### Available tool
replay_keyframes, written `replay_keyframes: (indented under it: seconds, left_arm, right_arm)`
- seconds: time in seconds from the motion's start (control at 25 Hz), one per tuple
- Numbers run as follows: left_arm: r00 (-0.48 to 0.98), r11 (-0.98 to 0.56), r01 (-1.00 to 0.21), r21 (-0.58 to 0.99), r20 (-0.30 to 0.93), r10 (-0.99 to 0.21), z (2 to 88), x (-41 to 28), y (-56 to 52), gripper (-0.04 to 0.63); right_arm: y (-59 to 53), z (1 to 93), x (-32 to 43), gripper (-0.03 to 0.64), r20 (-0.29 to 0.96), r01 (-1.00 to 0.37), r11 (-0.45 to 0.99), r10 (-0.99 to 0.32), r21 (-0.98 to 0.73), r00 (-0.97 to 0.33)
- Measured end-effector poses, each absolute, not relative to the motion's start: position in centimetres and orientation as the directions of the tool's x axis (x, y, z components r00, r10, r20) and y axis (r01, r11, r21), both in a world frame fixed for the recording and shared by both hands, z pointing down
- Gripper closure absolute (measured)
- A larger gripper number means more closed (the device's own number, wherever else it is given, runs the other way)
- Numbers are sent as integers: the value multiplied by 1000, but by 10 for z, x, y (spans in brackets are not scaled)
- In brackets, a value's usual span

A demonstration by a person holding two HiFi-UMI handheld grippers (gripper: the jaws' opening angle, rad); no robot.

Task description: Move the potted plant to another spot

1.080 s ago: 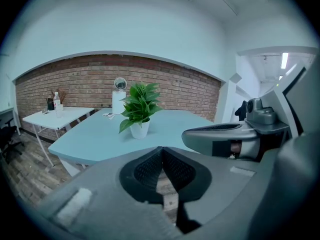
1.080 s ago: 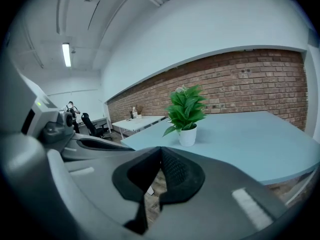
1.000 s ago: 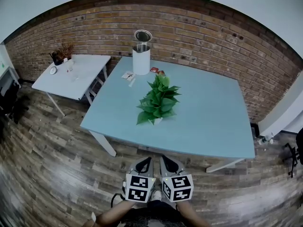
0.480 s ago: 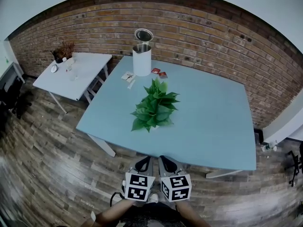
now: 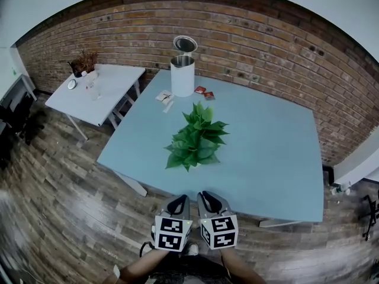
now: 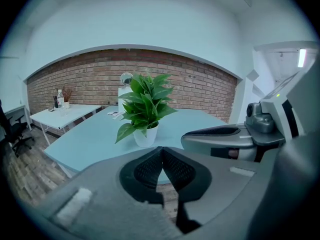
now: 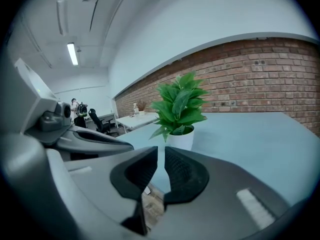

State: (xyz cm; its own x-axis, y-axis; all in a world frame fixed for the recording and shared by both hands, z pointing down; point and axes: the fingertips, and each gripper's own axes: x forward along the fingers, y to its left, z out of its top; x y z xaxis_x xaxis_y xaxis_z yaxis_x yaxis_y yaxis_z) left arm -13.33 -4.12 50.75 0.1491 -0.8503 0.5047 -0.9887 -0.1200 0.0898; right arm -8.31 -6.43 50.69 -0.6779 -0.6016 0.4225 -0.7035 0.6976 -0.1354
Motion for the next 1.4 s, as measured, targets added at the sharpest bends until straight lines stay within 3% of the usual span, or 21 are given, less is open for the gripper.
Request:
replay_keyframes:
  seconds: [0.56,0.84,1.4]
  left_arm:
    - [149,-117,-989,96,502,-852,515,-178,-88,595]
    - [117,-73,-992,107,509,-853,522,-214,-105,595]
    - [129,-81,-990,118,495,-859,523,-261,-139,595]
  right_arm:
    - [-113,534,-118,482,475,-723,686,-611,-81,-633]
    - [-138,546,-131,360,501,-753,655,-630,-67,-593]
    - [-171,576,-155,212,559,-806,591,-665,-12,-496]
